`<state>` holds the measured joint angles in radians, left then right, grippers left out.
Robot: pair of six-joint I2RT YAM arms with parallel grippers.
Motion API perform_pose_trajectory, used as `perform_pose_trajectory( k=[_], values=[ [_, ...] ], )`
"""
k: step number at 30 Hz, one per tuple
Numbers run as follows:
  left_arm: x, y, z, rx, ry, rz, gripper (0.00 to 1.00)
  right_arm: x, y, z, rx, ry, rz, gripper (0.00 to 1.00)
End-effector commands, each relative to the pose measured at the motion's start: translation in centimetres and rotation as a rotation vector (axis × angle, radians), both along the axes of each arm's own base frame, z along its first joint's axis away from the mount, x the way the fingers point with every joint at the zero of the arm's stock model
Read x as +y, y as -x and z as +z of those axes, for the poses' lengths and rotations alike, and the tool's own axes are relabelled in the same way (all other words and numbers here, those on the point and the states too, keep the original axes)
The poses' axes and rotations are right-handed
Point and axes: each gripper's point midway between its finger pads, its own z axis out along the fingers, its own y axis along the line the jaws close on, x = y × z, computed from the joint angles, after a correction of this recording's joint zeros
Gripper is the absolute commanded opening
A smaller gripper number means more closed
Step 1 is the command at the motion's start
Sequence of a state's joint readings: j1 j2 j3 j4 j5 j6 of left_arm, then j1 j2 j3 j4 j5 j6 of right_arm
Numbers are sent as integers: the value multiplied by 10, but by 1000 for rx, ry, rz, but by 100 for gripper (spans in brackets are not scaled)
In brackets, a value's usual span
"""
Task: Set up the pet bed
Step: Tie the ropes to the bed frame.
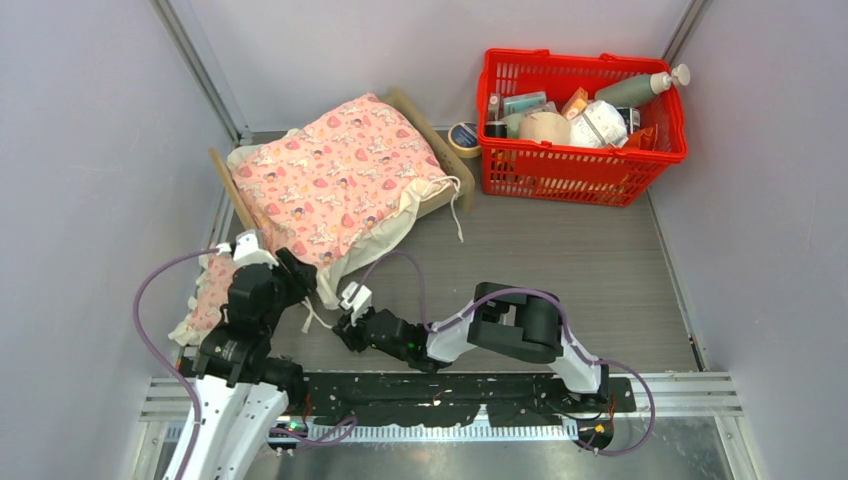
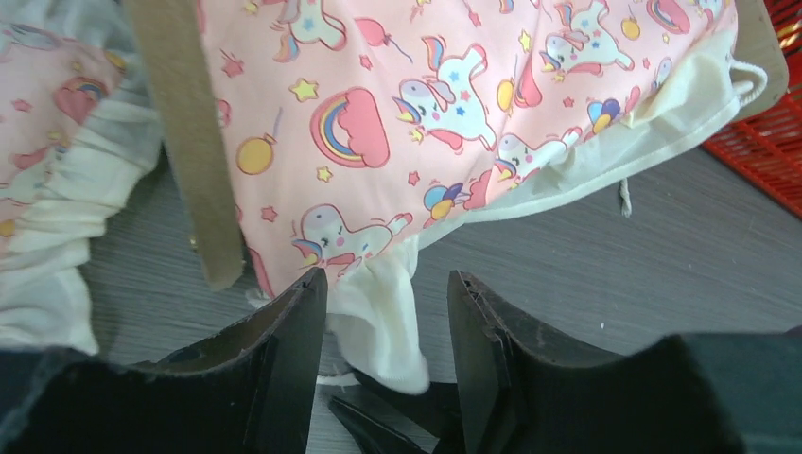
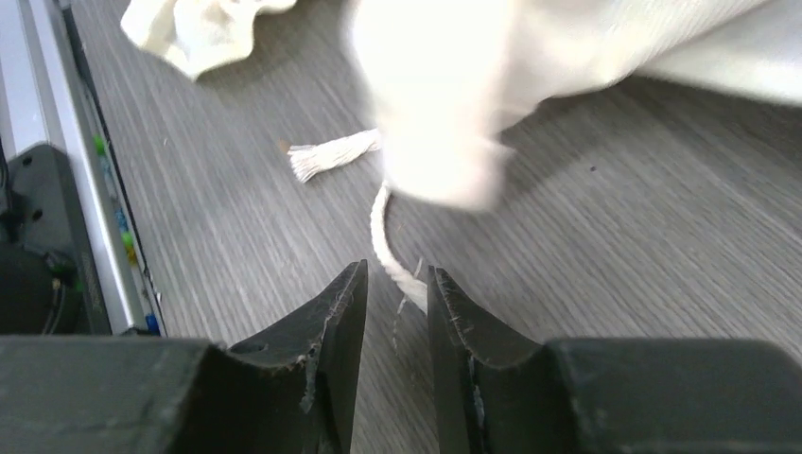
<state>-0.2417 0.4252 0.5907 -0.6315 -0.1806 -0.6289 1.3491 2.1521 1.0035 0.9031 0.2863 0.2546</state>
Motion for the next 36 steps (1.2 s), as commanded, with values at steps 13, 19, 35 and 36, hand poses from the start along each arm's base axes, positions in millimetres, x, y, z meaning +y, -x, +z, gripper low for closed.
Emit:
perform_pose_trajectory(
  k=[13,19,35,36],
  values=[
    [48,26,-6,53,-107,219,53,7,12,-6,-37,171,259,23],
    [44,35,-18,74,-67,215,51,4,19,18,-100,147,328,5],
    [29,29,-35,10,32,174,45,12,2,109,-290,-84,356,5],
    [31,30,-36,6,44,199,45,11,-3,112,-288,-92,355,5]
  ],
)
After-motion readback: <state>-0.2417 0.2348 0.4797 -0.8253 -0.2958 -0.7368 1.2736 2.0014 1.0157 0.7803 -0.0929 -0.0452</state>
